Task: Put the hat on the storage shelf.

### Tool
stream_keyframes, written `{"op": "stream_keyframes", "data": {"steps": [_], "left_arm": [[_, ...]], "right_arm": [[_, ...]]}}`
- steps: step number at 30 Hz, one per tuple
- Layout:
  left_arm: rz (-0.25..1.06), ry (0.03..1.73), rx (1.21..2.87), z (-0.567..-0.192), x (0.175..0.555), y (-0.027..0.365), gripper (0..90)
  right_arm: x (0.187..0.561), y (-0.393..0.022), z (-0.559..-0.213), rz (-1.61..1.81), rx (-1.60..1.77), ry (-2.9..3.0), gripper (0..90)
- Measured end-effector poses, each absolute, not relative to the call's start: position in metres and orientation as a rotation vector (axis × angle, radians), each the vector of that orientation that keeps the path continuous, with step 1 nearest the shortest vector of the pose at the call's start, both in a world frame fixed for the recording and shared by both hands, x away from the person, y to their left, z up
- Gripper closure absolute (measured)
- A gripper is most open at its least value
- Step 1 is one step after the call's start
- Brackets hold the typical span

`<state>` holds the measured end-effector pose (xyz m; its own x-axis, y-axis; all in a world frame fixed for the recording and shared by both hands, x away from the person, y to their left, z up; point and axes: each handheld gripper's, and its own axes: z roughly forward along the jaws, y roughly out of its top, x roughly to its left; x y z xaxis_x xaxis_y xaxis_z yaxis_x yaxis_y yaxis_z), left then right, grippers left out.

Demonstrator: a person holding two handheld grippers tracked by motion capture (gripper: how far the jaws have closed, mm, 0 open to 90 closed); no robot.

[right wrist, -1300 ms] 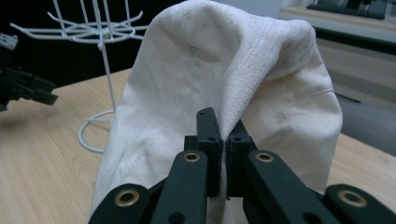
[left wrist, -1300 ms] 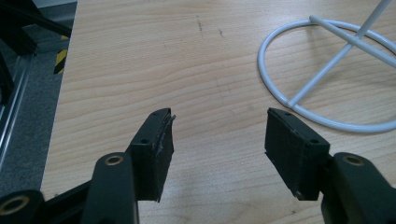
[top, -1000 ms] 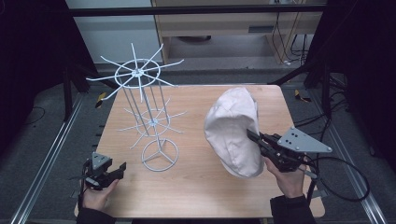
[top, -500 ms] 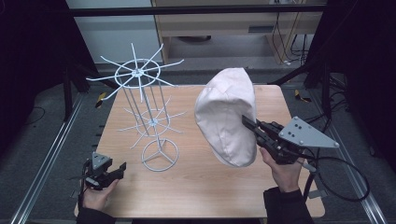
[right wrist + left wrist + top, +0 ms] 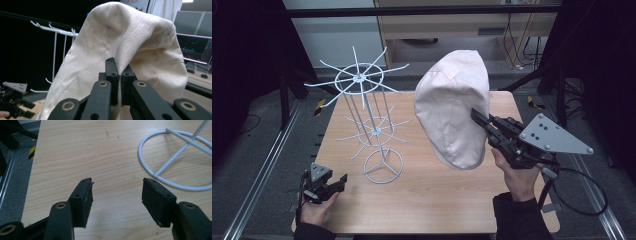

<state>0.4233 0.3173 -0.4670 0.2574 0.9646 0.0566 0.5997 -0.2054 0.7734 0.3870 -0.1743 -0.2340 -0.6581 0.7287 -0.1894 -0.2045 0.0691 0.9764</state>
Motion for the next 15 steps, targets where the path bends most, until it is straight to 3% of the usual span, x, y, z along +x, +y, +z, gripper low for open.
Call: {"op": "stream_keyframes", "data": {"steps": [15], "left_arm": [[0.74,1.422,1.887,-0.467,0.423,0.317,41.5]], "right_arm": [[0.385,-0.152,-0.205,1.736,0.448,1.585,88.9]]}}
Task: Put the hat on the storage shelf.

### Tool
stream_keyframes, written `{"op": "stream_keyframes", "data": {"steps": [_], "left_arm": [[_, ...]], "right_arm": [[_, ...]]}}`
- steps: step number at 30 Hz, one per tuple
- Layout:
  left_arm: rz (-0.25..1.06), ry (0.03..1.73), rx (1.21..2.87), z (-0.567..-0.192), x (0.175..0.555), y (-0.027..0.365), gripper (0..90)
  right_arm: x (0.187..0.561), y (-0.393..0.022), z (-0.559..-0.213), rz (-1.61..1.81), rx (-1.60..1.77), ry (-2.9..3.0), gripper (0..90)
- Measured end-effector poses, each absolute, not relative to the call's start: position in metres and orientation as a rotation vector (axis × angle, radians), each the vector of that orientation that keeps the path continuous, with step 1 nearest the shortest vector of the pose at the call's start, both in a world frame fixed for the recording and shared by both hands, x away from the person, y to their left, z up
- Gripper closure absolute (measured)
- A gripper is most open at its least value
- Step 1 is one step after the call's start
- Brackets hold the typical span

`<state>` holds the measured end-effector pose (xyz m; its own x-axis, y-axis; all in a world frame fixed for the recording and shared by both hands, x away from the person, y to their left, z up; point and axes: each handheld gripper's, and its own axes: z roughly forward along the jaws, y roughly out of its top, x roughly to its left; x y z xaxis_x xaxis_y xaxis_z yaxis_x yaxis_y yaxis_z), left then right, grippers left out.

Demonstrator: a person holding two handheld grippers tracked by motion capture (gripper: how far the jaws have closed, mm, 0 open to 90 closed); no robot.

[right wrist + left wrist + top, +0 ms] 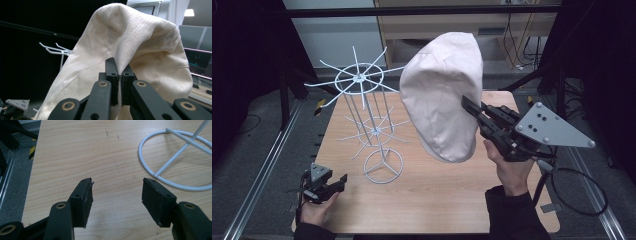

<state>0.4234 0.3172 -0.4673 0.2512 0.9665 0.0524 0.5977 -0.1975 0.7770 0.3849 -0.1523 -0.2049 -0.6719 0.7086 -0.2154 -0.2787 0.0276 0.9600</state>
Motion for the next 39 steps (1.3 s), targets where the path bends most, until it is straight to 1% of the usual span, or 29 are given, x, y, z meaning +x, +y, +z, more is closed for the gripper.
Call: {"op": "stream_keyframes", "data": {"steps": [11,18,21,28,39], "left_arm": [[0.743,1.418,1.888,-0.467,0.423,0.318,41.5],[0.743,1.417,1.89,-0.467,0.423,0.318,41.5],[0.742,1.417,1.889,-0.467,0.423,0.318,41.5],[0.742,1.418,1.888,-0.467,0.424,0.318,41.5],[0.742,1.418,1.89,-0.467,0.424,0.317,41.5]], "right_arm": [[0.394,-0.117,-0.194,1.781,0.375,1.62,88.9],[0.401,-0.1,-0.197,1.784,0.353,1.667,88.9],[0.409,-0.092,-0.204,1.789,0.368,1.699,88.9],[0.417,-0.089,-0.22,1.798,0.402,1.743,88.9],[0.419,-0.091,-0.235,1.798,0.42,1.799,88.6]]}}
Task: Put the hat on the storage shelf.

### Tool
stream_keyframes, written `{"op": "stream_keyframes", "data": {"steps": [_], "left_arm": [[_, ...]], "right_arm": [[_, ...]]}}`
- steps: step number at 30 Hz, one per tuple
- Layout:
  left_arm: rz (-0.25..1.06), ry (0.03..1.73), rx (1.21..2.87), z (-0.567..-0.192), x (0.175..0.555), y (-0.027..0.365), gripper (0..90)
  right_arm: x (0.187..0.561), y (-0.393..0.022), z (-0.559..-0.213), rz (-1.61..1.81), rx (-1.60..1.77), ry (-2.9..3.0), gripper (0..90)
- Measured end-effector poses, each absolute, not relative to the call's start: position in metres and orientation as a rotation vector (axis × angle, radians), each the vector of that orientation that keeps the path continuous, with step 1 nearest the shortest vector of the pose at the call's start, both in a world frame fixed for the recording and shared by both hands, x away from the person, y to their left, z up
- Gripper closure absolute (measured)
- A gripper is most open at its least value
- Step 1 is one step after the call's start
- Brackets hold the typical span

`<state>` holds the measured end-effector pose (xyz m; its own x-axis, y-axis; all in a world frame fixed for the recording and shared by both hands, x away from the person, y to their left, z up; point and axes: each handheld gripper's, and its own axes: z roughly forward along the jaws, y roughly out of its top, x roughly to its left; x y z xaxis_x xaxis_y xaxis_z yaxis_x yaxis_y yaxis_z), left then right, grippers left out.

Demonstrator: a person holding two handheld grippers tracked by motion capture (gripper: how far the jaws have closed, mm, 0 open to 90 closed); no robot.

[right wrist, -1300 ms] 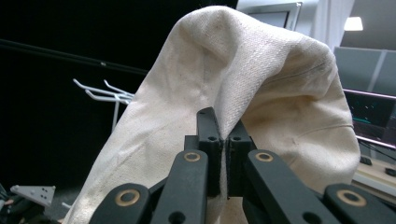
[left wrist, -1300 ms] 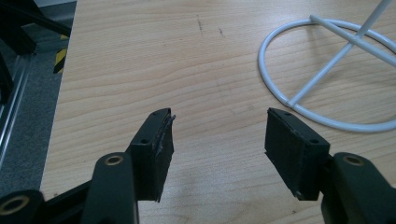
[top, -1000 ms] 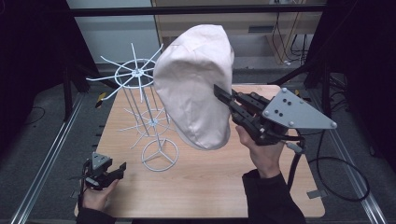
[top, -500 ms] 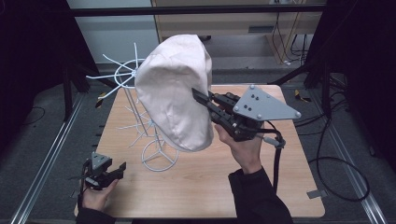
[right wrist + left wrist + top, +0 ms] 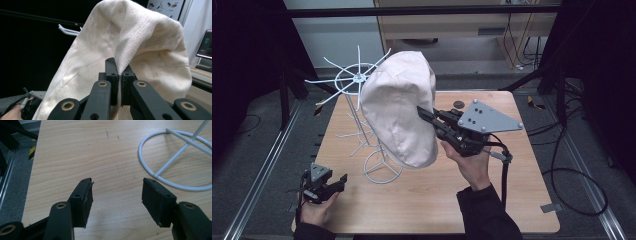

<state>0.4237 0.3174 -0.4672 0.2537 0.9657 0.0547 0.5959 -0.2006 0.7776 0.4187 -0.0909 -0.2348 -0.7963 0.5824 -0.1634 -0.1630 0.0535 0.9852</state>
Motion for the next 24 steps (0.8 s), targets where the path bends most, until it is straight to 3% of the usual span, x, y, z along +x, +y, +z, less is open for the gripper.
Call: {"op": "stream_keyframes", "data": {"steps": [24], "left_arm": [[0.738,1.421,1.897,-0.468,0.424,0.317,41.5]], "right_arm": [[0.427,-0.096,-0.277,1.723,0.516,1.966,86.3]]}}
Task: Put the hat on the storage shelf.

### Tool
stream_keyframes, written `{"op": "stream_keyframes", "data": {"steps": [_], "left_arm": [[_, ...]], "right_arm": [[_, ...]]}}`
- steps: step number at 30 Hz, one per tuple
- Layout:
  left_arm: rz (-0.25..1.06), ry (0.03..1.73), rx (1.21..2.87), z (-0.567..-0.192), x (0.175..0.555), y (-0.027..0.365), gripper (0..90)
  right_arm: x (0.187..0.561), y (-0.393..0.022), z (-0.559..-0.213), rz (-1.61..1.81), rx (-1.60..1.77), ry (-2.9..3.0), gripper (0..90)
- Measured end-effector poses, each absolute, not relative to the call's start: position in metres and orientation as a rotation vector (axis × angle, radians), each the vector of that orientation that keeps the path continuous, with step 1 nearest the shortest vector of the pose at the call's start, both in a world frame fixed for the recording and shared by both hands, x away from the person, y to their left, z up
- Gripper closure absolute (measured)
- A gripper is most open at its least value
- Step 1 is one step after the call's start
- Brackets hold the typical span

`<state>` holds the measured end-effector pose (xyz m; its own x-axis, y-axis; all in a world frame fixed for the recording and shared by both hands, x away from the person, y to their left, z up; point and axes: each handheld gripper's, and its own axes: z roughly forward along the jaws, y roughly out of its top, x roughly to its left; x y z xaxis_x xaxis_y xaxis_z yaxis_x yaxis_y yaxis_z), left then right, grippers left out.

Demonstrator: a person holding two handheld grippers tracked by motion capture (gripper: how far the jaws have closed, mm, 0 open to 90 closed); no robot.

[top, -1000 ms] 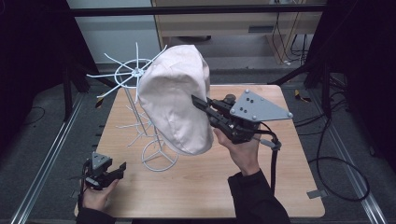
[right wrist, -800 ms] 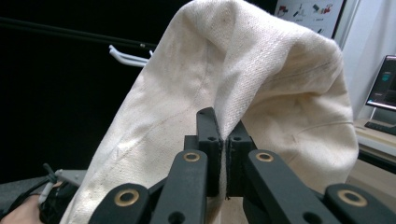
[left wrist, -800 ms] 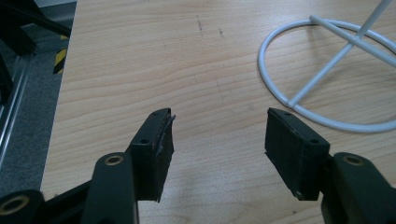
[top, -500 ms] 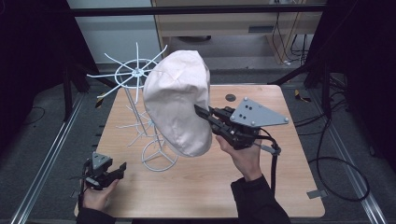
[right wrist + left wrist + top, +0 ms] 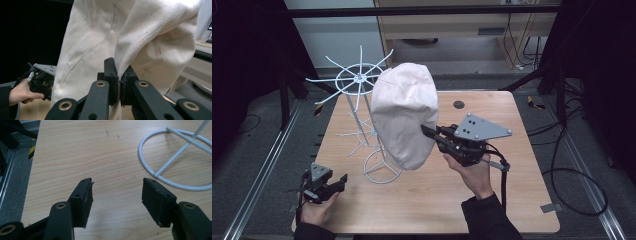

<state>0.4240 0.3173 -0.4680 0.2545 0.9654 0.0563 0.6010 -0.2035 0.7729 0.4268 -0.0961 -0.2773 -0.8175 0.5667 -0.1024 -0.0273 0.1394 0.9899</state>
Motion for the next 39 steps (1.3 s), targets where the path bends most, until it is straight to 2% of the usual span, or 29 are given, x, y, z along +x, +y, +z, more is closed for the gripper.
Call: {"op": "stream_keyframes", "data": {"steps": [7,14,15,17,18,19,20,21,24,25,32,36,39], "left_arm": [[0.738,1.421,1.897,-0.468,0.424,0.317,41.4],[0.739,1.421,1.895,-0.468,0.424,0.317,41.4],[0.739,1.423,1.895,-0.468,0.424,0.317,41.4],[0.738,1.422,1.896,-0.468,0.424,0.317,41.4],[0.739,1.423,1.897,-0.468,0.424,0.317,41.4],[0.739,1.422,1.897,-0.468,0.424,0.317,41.4],[0.74,1.422,1.898,-0.468,0.424,0.317,41.3],[0.739,1.421,1.901,-0.468,0.424,0.317,41.3],[0.739,1.424,1.901,-0.469,0.424,0.317,41.3],[0.738,1.426,1.901,-0.469,0.424,0.317,41.2],[0.739,1.425,1.907,-0.469,0.424,0.316,40.3],[0.738,1.425,1.912,-0.471,0.425,0.315,38.6],[0.738,1.42,1.916,-0.472,0.426,0.314,36.6]], "right_arm": [[0.429,-0.092,-0.287,1.705,0.543,2.012,84.1],[0.43,-0.093,-0.293,1.68,0.575,2.029,75.6],[0.429,-0.096,-0.296,1.682,0.591,2.028,71.6],[0.429,-0.098,-0.298,1.679,0.6,2.03,69.9],[0.429,-0.103,-0.302,1.672,0.622,2.029,63.9],[0.429,-0.105,-0.304,1.677,0.632,2.025,63.9],[0.429,-0.109,-0.306,1.681,0.649,2.024,58.4],[0.429,-0.109,-0.306,1.681,0.649,2.024,58.4],[0.429,-0.119,-0.315,1.658,0.694,2.004,45.8],[0.429,-0.126,-0.321,1.648,0.722,1.995,39.0],[0.43,-0.152,-0.352,1.528,0.827,2.031,20.0],[0.431,-0.169,-0.38,1.429,0.905,2.067,15.5],[0.429,-0.181,-0.399,1.379,0.951,2.081,15.3]]}}
